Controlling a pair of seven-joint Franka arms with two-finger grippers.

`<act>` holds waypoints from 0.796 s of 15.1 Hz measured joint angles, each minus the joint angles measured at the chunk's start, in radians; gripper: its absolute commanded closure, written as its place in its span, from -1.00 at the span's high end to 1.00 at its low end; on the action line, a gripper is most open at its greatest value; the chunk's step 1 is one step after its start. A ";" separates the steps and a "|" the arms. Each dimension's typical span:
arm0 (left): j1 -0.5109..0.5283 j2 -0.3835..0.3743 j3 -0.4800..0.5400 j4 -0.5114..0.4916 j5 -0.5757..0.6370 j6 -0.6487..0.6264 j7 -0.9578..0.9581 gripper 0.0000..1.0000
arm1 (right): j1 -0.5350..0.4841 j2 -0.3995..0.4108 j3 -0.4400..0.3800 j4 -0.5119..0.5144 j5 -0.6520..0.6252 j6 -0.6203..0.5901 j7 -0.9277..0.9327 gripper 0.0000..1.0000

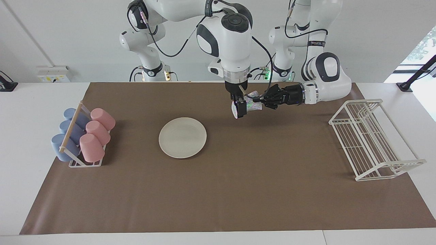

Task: Wipe plate with sponge

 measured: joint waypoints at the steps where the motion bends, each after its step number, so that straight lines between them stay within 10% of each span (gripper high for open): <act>1: 0.000 0.000 0.001 0.000 -0.001 0.000 0.000 -1.00 | 0.004 -0.006 0.000 -0.008 0.003 0.001 0.000 1.00; 12: 0.001 0.000 0.010 0.000 -0.004 -0.001 0.001 -1.00 | 0.042 -0.023 0.000 -0.026 0.010 -0.028 0.002 0.98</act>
